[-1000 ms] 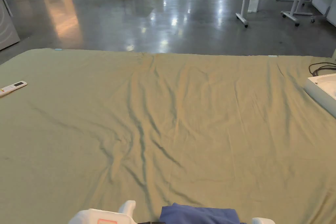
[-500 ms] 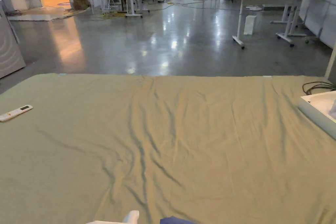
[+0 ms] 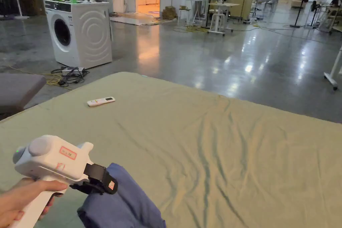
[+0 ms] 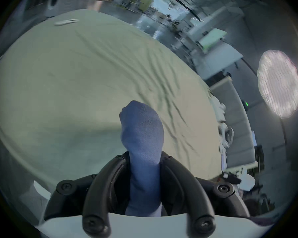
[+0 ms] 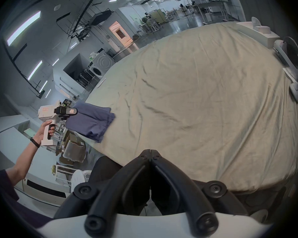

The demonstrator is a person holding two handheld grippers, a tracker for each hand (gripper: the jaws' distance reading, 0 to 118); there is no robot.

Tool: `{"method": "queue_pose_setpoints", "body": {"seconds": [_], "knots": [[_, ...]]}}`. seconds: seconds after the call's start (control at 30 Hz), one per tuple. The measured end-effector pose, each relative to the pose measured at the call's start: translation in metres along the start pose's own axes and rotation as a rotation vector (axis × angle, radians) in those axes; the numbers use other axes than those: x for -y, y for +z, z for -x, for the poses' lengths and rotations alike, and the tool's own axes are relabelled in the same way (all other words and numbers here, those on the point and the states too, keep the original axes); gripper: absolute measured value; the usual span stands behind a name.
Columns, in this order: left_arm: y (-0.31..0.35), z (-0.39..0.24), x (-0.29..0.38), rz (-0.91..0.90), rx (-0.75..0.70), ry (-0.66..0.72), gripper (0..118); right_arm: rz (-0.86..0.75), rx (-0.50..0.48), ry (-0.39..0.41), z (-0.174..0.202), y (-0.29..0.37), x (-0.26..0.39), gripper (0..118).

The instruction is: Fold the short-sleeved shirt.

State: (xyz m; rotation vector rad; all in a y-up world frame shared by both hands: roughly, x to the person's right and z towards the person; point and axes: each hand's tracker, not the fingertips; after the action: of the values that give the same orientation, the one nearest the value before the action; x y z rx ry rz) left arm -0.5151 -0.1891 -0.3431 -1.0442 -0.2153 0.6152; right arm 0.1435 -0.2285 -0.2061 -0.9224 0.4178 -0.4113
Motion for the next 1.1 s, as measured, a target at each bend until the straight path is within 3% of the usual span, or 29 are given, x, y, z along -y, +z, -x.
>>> {"method": "queue_pose_setpoints", "body": {"seconds": [0.07,0.2,0.23,0.3,0.33,0.4,0.47,0.6,0.7,0.87,1.0,1.07,1.1], "knots": [[-0.012,0.03,-0.018,0.038,-0.039,0.037,29,0.01,0.01,-0.013,-0.002,-0.006,0.001,0],[-0.049,0.063,-0.031,0.054,-0.189,-0.013,30,0.051,0.049,0.002,-0.003,-0.02,0.002,0],[-0.056,0.071,-0.032,0.04,-0.23,0.032,39,0.06,0.059,0.002,-0.004,-0.022,0.002,0],[-0.061,0.078,-0.035,0.026,-0.355,0.078,70,0.069,0.062,0.004,-0.006,-0.025,0.004,0],[-0.055,0.081,-0.033,0.007,-0.372,0.046,71,0.072,0.058,0.004,-0.006,-0.023,0.004,0],[-0.035,0.066,-0.038,-0.027,-0.489,-0.077,71,0.051,0.069,0.032,-0.006,-0.016,0.004,0],[-0.011,0.037,-0.031,-0.097,-0.482,-0.251,71,-0.011,0.095,0.049,-0.005,-0.006,0.0,0],[0.04,-0.077,0.026,-0.177,-0.229,-0.529,71,-0.209,0.129,0.086,0.01,0.034,-0.019,0],[0.066,-0.159,0.081,-0.356,-0.103,-0.687,71,-0.367,0.192,0.202,0.033,0.07,-0.031,0],[0.087,-0.239,0.139,-0.619,0.062,-0.648,71,-0.565,0.288,0.355,0.07,0.113,-0.039,0],[0.088,-0.298,0.181,-0.795,-0.044,-0.752,69,-0.692,0.373,0.39,0.103,0.135,-0.044,0],[0.086,-0.314,0.198,-0.851,-0.137,-0.8,53,-0.738,0.388,0.388,0.109,0.144,-0.045,0],[0.085,-0.319,0.205,-0.891,-0.198,-0.797,37,-0.777,0.393,0.371,0.112,0.147,-0.044,0]]}}
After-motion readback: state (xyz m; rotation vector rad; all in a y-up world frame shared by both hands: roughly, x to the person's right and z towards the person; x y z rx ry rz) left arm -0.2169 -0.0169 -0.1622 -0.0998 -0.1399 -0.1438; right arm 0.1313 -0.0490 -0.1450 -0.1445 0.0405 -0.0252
